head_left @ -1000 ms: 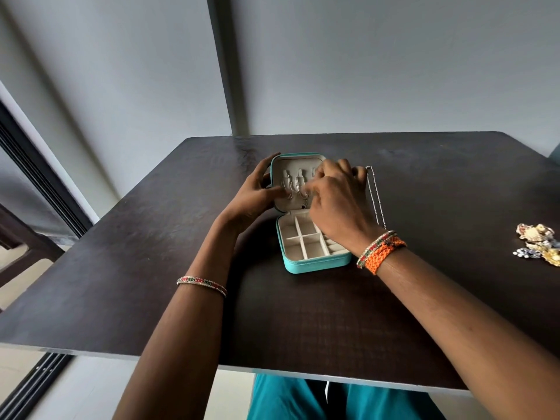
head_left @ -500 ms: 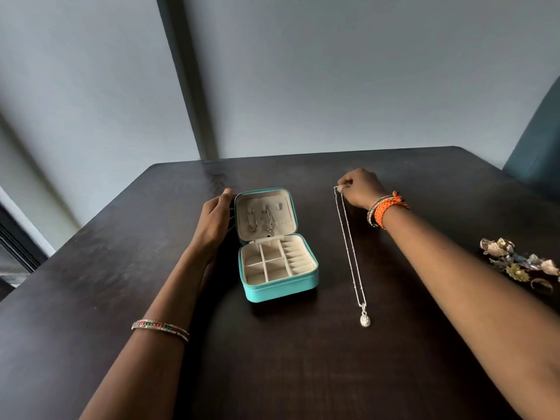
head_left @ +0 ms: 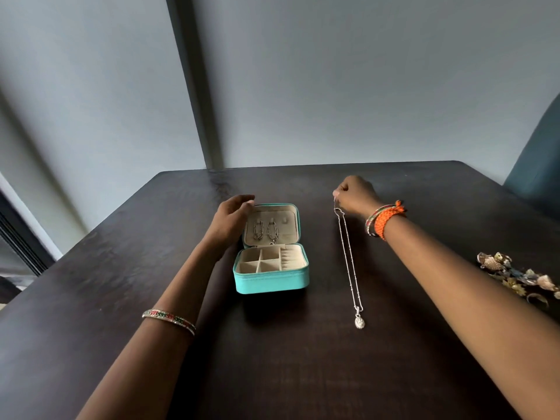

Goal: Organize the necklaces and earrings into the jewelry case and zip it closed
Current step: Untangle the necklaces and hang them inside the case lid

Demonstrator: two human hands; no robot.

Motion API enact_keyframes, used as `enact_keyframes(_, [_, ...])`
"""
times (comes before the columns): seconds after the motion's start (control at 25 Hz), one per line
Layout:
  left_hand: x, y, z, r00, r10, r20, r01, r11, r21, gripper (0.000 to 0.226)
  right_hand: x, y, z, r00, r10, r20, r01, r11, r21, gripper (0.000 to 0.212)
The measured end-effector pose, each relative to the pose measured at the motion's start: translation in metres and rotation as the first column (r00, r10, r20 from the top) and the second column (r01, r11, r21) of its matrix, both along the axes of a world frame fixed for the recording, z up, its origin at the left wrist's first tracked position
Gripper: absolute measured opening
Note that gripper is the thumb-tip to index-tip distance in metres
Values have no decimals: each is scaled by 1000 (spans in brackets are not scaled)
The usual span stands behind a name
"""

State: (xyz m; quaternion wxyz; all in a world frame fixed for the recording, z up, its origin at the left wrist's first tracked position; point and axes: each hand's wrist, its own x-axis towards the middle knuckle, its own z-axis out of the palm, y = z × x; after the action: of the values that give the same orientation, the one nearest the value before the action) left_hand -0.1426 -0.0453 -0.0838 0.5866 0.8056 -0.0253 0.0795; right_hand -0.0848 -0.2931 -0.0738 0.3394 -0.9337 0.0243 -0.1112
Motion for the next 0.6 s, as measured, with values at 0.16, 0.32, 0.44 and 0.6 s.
enact_keyframes(0.16, [-9,-9,25,991,-59,124,37,985,169,35,-51,-2,48,991,135,-17,-113,887,447,21])
enact_keyframes(0.32, [-38,-52,67,937,-215,275,177,972,158,26,-96,-2,87,967,253,40,-232,800,553,14])
enact_keyframes(0.44, [-64,-83,89,904,-350,246,333,937,110,24,-128,1,108,948,302,96,-307,799,517,7])
enact_keyframes(0.6, [-89,-93,102,883,-432,182,456,882,-119,13,-160,5,128,937,309,165,-350,807,476,5])
